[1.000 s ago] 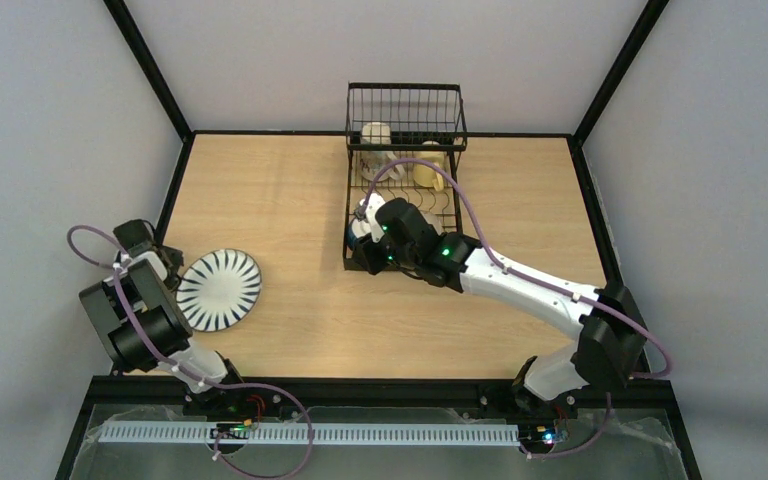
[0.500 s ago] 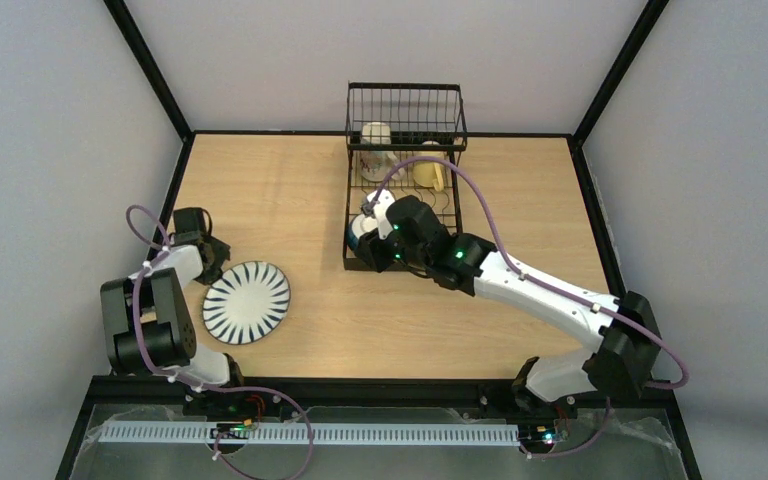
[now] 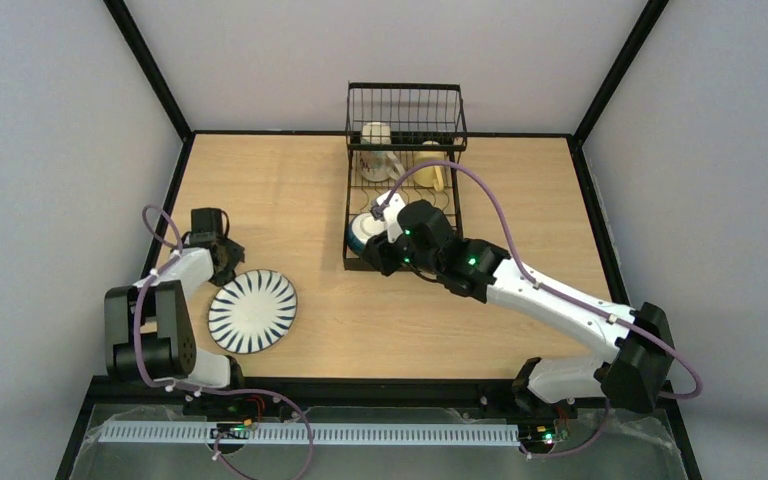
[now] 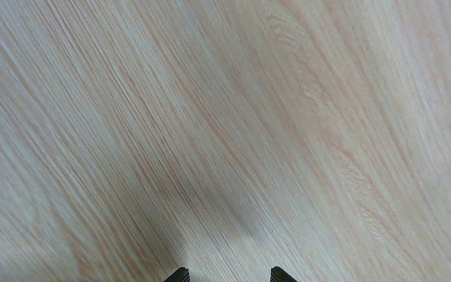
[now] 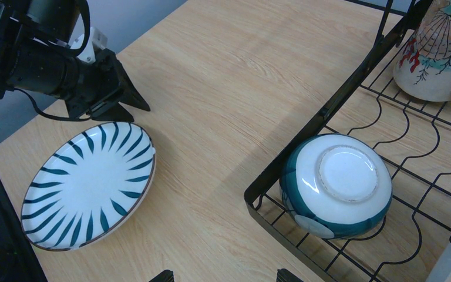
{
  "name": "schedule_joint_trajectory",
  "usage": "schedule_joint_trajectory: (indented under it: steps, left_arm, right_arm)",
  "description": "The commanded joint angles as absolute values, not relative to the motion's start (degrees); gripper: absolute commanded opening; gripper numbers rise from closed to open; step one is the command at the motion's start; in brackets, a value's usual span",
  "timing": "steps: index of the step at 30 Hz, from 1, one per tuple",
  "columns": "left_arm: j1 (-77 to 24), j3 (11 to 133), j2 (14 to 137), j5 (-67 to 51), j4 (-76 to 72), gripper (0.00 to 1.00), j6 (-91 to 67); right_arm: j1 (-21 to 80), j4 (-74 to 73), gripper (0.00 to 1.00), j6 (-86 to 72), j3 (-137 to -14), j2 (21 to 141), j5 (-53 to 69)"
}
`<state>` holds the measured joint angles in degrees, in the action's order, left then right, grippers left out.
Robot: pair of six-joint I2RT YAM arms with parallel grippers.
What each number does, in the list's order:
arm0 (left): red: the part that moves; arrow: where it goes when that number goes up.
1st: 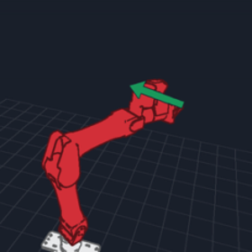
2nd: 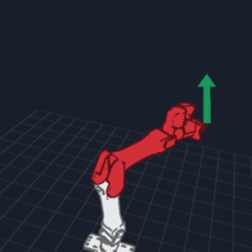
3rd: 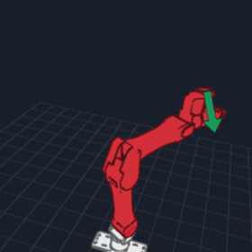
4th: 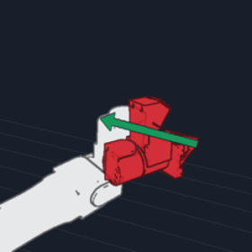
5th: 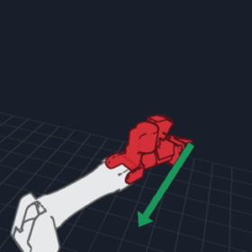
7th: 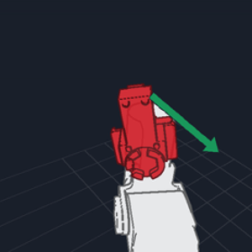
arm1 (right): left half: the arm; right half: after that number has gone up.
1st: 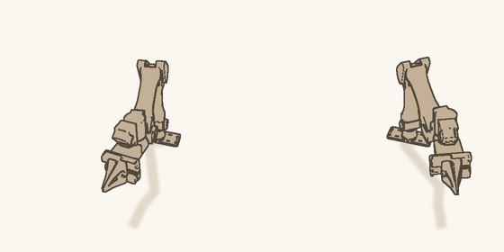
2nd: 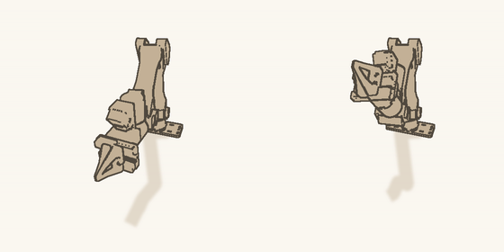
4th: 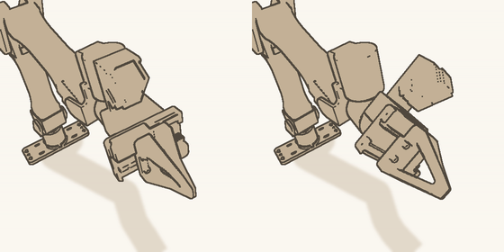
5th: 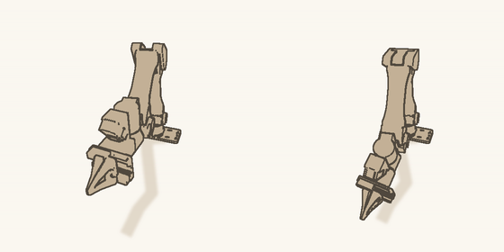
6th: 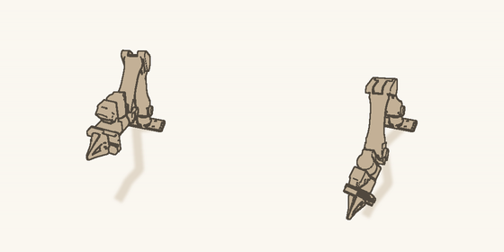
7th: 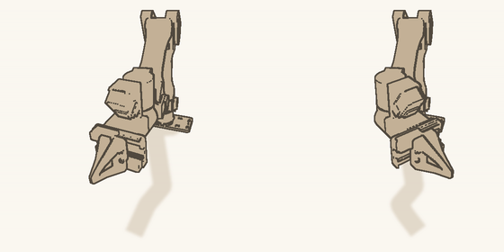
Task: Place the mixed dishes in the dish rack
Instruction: Move the plate to the corner of the board.
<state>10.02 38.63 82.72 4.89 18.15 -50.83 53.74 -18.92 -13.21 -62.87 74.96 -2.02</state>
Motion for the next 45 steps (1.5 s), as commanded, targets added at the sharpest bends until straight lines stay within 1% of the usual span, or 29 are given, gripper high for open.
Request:
schedule_joint_trajectory:
  steps: [1, 8, 12, 15, 18, 21, 24, 26, 32, 45]
  left_arm:
    - [9.67, 42.85, 79.78, 7.82, 21.71, 0.78, -52.25]
    - [12.75, 49.53, 76.53, 11.51, 26.66, 0.79, -52.8]
    - [16.06, 50.23, 73.55, 15.01, 34.28, 0.79, -53.82]
    - [19.49, 48.4, 70.64, 17.12, 39.8, 0.78, -54.27]
    - [24.95, 44.58, 65.71, 17.86, 43.91, 0.78, -55.68]
    - [30.19, 40.67, 61.36, 16.42, 47.15, 0.75, -57.31]
    - [33.0, 38.33, 59.28, 14.99, 49.39, 0.72, -58.59]
    - [33.3, 37.54, 59.14, 14.35, 50.18, 0.72, -59.32]
    - [33.18, 34.36, 62.34, 10.25, 49.63, 0.67, -59.77]
    - [33.22, 28.84, 64.87, 8.08, 43.56, 0.67, -58.0]
  right_arm:
    - [53.92, -19.49, 1.0, -13.76, -61.97, 73.1, -1.93]
    - [54.01, -20.17, 1.0, -13.64, -60.64, 71.42, -2.0]
    - [53.97, -20.23, 1.0, -13.58, -59.9, 70.39, -2.19]
    - [53.97, -19.99, 1.0, -13.45, -59.94, 69.93, -2.07]
    - [53.95, -19.67, 1.0, -13.19, -59.91, 69.7, -1.81]
    - [53.96, -19.53, 1.0, -12.89, -60.03, 69.66, -1.84]
    - [53.97, -19.56, 1.0, -12.45, -60.19, 69.22, -1.99]
    - [53.97, -19.64, 1.0, -12.18, -60.21, 69.01, -2.18]
    - [53.92, -19.83, 1.0, -11.46, -60.11, 69.12, -2.29]
    - [53.96, -20.19, 1.0, -11.29, -60.47, 69.88, -2.62]
